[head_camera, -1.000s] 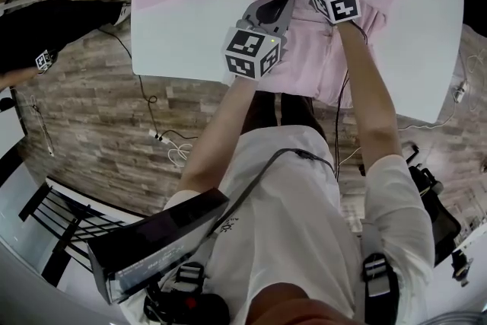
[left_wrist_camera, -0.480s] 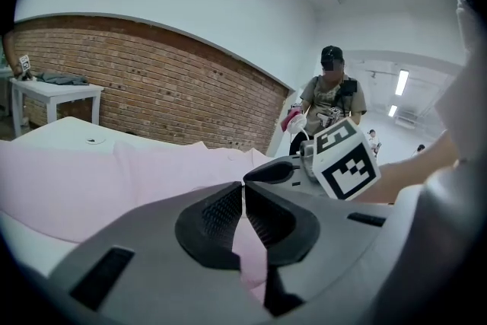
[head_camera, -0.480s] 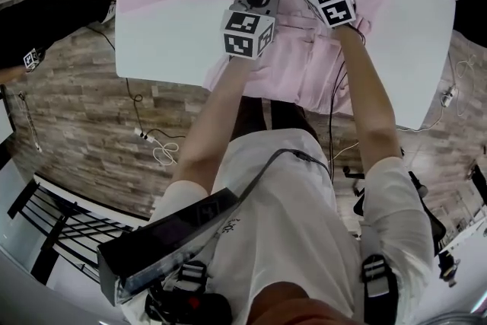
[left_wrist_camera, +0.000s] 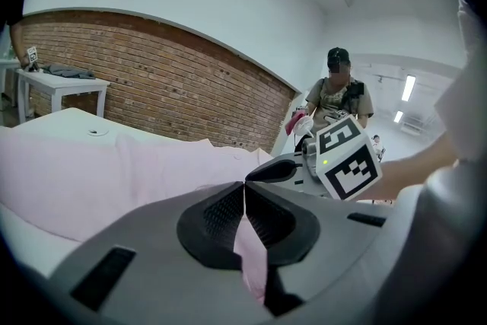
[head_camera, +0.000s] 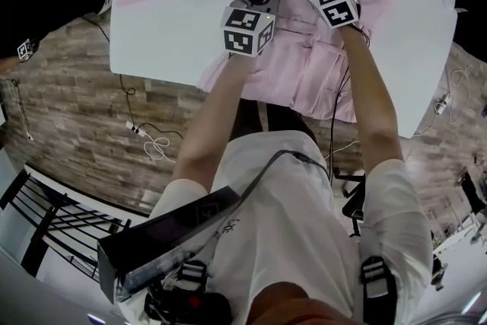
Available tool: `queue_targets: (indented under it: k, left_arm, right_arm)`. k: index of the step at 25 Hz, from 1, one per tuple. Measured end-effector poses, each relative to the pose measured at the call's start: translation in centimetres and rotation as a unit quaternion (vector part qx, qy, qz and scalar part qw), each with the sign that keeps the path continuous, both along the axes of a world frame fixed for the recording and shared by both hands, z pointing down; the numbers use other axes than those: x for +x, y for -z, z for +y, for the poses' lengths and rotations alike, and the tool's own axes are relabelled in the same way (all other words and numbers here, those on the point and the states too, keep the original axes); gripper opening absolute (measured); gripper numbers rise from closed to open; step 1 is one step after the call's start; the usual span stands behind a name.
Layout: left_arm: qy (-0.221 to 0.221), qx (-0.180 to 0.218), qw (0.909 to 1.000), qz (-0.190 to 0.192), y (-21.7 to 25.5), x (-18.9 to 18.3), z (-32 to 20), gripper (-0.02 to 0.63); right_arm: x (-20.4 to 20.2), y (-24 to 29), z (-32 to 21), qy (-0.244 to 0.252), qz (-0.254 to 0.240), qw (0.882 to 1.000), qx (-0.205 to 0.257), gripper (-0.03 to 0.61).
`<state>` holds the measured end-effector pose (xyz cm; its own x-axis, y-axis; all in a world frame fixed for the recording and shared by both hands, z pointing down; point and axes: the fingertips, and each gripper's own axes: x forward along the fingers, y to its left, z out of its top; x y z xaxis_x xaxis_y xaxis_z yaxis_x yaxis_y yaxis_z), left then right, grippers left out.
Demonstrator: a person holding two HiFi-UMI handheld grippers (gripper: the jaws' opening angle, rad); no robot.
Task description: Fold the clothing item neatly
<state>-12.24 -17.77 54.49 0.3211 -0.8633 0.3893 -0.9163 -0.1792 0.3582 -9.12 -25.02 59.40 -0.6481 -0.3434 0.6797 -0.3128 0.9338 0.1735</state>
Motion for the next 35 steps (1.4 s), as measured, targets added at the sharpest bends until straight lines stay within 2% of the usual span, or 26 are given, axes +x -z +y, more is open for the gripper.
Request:
queue_targets:
  k: [3, 8, 14, 19, 27, 35]
  left_arm:
    - [0.004, 0.002, 1.0, 0.003, 0.2, -0.1, 0.0, 0.002]
    - [0.014, 0.005, 0.9999, 0.004, 0.4, -1.0, 0.4, 0.002]
    - [0.025, 0.001, 0.9997, 0.003, 0.0, -2.5, 1.4, 0.002]
    - [0.044, -0.003, 0.999, 0.012, -0.5, -3.9, 2.8, 0.002]
    - [0.064, -0.003, 0.9979, 0.011, -0.9, -6.0, 4.1, 0.002]
    - [0.067, 0.0, 0.9976, 0.015, -0.7, -6.4, 4.7, 0.002]
  right_arm:
    - [-0.5, 0.8, -0.4, 0.001, -0.01, 1.0, 0.006, 0.035]
    - [-2.6, 2.6, -1.2, 0.014, -0.025, 0.999, 0.025, 0.031]
    - [-6.3, 3.0, -2.0, 0.074, 0.007, 0.995, 0.067, 0.031]
    - [-8.5, 2.0, -2.6, 0.089, 0.03, 0.992, 0.079, 0.031]
    - [-9.9, 0.3, -3.3, 0.085, 0.044, 0.993, 0.074, 0.031]
    - [-10.3, 0.0, -4.1, 0.067, 0.044, 0.994, 0.072, 0.031]
